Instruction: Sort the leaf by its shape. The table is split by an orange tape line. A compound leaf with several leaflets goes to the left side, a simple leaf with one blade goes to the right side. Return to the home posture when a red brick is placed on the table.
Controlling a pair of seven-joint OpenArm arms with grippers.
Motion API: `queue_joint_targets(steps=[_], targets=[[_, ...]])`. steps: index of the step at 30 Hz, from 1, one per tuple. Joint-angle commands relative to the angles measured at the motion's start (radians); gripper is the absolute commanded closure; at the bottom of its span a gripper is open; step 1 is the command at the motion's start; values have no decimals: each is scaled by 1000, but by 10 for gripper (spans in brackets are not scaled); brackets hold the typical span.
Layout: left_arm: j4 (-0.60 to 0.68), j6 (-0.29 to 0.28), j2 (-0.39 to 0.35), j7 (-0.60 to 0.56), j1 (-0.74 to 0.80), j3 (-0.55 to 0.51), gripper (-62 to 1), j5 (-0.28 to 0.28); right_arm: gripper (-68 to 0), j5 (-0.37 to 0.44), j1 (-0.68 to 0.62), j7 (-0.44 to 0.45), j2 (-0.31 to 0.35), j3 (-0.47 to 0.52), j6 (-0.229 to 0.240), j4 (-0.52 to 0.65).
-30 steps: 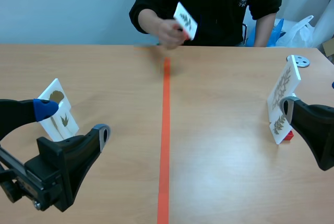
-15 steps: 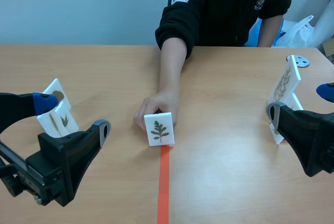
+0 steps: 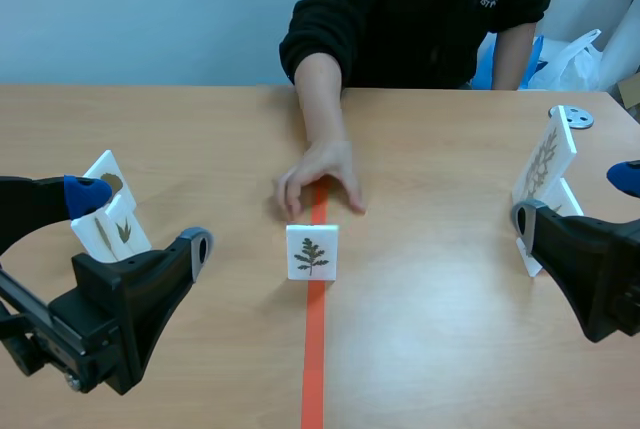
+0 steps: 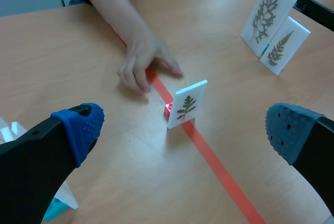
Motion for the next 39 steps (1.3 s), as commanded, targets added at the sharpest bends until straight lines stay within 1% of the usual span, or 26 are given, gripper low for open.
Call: queue_joint_targets(steps=[1, 4, 7, 9, 12, 14, 21, 26, 28, 29, 31, 33, 38, 39], targets=[[27, -3, -6, -14, -1, 3, -623, -10, -679, 7, 14, 21, 3, 5, 0, 0], [27, -3, -6, -14, -1, 3, -623, -10, -679, 1, 23, 22, 8, -1, 0, -6], [27, -3, -6, -14, 0, 3, -623, -10, -679, -42, 39, 23, 16, -21, 0, -12], [27, -3, -6, -14, 0, 3, -623, -10, -679, -55, 55, 31, 26, -46, -5, -22], [27, -3, -6, -14, 0, 3, -623, -10, -679, -112, 95, 48, 39, -94, -26, -48], [27, -3, -6, -14, 0, 3, -623, -10, -679, -160, 133, 65, 42, -131, -26, -79], [27, -3, -6, -14, 0, 3, -623, -10, -679, -297, 309, 137, 41, -299, -31, -259], [27, -3, -6, -14, 0, 3, -623, -10, -675, -388, 456, 185, 33, -435, -72, -412], [27, -3, -6, -14, 0, 3, -623, -10, -675, -415, 511, 204, 32, -489, -80, -471], [27, -3, -6, -14, 0, 3, -623, -10, -669, -432, 538, 212, 30, -515, -86, -498], [27, -3, -6, -14, 0, 3, -623, -10, -624, -473, 585, 222, 14, -555, -105, -549], [27, -3, -6, -14, 0, 3, -623, -10, -586, -498, 627, 237, -7, -589, -110, -599], [27, -3, -6, -14, 0, 3, -623, -10, -571, -525, 712, 255, -67, -664, -124, -705], [27, -3, -6, -14, 0, 3, -623, -10, -559, -536, 727, 260, -78, -681, -124, -723]])
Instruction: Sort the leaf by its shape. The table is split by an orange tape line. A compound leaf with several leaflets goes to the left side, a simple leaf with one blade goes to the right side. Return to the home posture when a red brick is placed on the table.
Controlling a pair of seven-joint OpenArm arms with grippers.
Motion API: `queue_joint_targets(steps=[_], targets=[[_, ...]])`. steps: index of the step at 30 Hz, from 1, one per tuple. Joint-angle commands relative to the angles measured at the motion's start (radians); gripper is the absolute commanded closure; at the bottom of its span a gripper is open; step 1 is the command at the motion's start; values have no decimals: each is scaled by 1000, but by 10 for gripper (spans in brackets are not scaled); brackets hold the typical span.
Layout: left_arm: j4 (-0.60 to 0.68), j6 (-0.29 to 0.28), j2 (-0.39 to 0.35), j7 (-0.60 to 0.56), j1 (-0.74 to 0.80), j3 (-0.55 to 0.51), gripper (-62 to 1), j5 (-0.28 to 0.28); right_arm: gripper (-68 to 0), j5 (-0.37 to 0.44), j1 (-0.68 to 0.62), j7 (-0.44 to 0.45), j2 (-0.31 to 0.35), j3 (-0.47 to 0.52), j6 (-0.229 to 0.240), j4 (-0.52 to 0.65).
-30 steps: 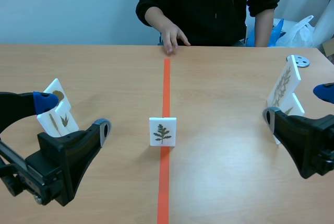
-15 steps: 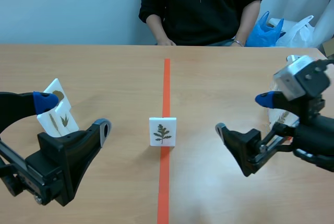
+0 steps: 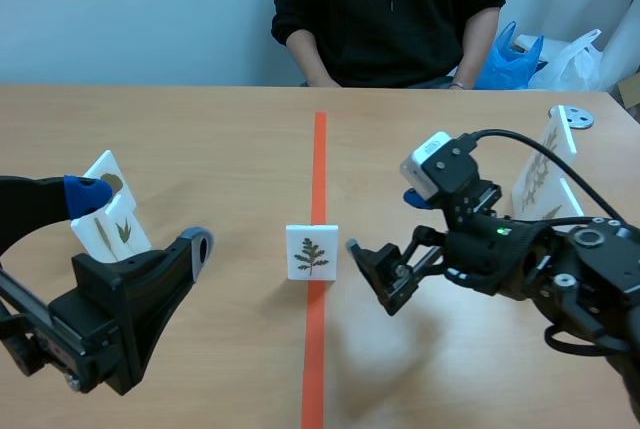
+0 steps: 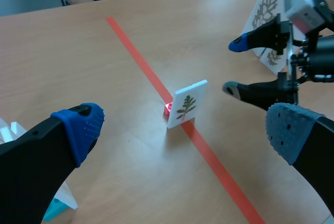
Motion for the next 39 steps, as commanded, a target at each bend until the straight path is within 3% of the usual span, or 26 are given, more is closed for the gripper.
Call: queue_joint_targets(steps=[1, 10, 17, 27, 31, 36, 39], targets=[[27, -2, -6, -14, -1, 3, -623, -10, -540, -9, 31, 25, -13, -17, -6, 3], [26, -2, -6, -14, -1, 3, -623, -10, -484, -81, 88, 33, -65, -161, -85, -81], [26, -2, -5, -15, -1, 3, -623, -10, -482, -117, 127, 60, -107, -240, -132, -193], [26, -2, -5, -15, -1, 3, -623, -10, -408, -159, 145, 81, -139, -285, -146, -235], [26, -2, -5, -15, -1, 3, -623, -10, -303, -159, 145, 81, -139, -289, -147, -235], [26, -2, -5, -15, -1, 3, -623, -10, -240, -159, 142, 81, -139, -289, -147, -235], [26, -2, -5, -15, -1, 3, -623, -10, -152, -159, 142, 81, -139, -289, -147, -235]])
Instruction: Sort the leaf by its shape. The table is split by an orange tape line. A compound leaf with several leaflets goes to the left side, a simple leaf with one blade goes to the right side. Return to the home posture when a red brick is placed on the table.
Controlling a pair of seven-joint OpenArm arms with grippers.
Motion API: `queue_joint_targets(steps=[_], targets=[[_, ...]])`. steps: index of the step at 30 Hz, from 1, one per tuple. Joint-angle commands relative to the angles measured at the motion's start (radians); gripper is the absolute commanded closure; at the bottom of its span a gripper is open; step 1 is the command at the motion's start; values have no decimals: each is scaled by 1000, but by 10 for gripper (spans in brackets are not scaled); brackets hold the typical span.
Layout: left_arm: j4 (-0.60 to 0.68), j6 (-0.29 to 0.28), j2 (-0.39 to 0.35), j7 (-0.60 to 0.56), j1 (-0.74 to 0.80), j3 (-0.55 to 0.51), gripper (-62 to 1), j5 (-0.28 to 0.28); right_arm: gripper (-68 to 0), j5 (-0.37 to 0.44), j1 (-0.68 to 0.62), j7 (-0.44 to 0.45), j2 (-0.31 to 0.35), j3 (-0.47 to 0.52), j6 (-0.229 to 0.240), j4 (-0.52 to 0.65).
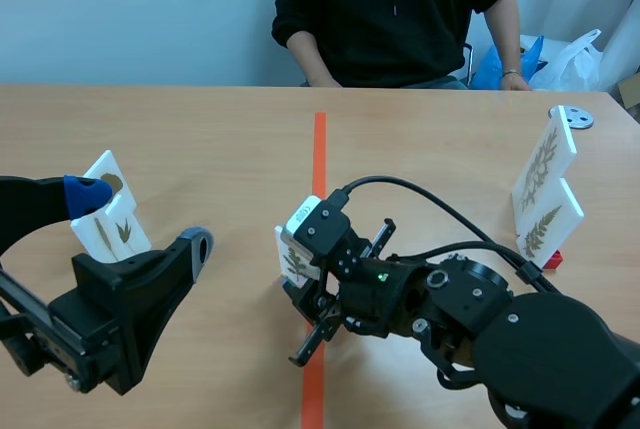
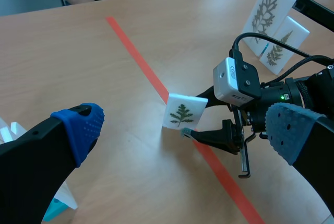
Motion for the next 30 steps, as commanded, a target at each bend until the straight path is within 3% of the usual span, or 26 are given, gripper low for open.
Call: queue_joint_targets(steps=[1, 3, 7, 10, 15, 24, 30], targets=[[26, -2, -5, -15, -1, 3, -623, -10, -116, 8, 20, 14, 0, 2, -4, 13], [26, -2, -5, -15, -1, 3, -623, -10, -67, 8, 20, 15, 0, 3, -5, 13], [26, -2, -5, -15, -1, 3, -623, -10, -61, 8, 20, 23, 3, 4, -56, 21], [26, -2, -5, -15, -1, 3, -623, -10, -61, 8, 11, 21, 14, 17, -55, 63], [26, -2, -5, -14, -1, 3, -623, -10, -61, 43, -67, -6, 51, 84, -55, 246], [26, -2, -6, -14, -1, 3, -623, -10, -62, 198, -272, -90, 141, 279, -51, 628], [26, -2, -6, -15, -1, 3, -623, -10, -62, 310, -396, -161, 187, 433, -40, 802]])
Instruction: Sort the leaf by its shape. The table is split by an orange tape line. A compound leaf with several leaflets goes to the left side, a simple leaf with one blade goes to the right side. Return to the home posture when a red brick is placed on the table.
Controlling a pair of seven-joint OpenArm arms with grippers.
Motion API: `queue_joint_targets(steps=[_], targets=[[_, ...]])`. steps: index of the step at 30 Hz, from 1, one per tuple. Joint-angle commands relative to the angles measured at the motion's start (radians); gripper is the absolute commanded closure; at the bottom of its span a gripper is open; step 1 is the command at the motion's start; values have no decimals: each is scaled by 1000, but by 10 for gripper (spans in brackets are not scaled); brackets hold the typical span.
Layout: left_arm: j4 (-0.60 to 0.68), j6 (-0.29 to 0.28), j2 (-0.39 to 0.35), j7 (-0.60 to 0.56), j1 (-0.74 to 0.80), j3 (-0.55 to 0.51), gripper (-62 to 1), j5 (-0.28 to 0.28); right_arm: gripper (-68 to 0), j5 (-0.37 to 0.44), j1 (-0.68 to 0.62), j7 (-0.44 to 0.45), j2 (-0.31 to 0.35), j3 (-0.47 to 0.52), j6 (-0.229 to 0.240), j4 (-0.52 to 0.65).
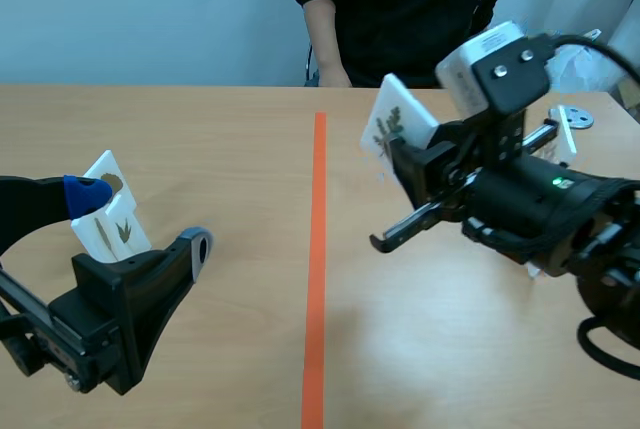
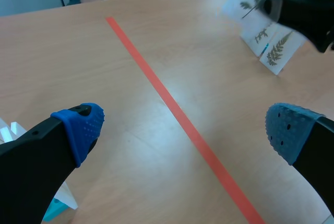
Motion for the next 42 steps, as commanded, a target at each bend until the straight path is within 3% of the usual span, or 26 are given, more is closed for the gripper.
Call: queue_joint_targets(steps=[1, 6, 11, 17, 29, 35, 42], targets=[[26, -2, -6, -15, -1, 3, -623, -10, -62, 37, -18, -4, 14, 37, 0, 21], [26, -2, -6, -15, -1, 3, -623, -10, -62, 133, -111, -39, 13, 179, 0, 63], [26, -2, -6, -20, -1, 3, -623, -10, -62, 132, -152, -65, 13, 255, -5, 38], [26, -2, -6, -26, -1, 3, -623, -10, -62, 132, -132, -31, 13, 259, -16, -125], [26, -2, -5, -30, -1, 3, -623, -10, -62, 130, 34, 47, 2, 257, -27, -486], [26, -2, -5, -29, -1, 3, -623, -10, -62, 124, 82, 66, -16, 256, -35, -574], [26, -2, -6, -30, -1, 3, -623, -10, -67, 105, 83, 89, -26, 257, -60, -594]])
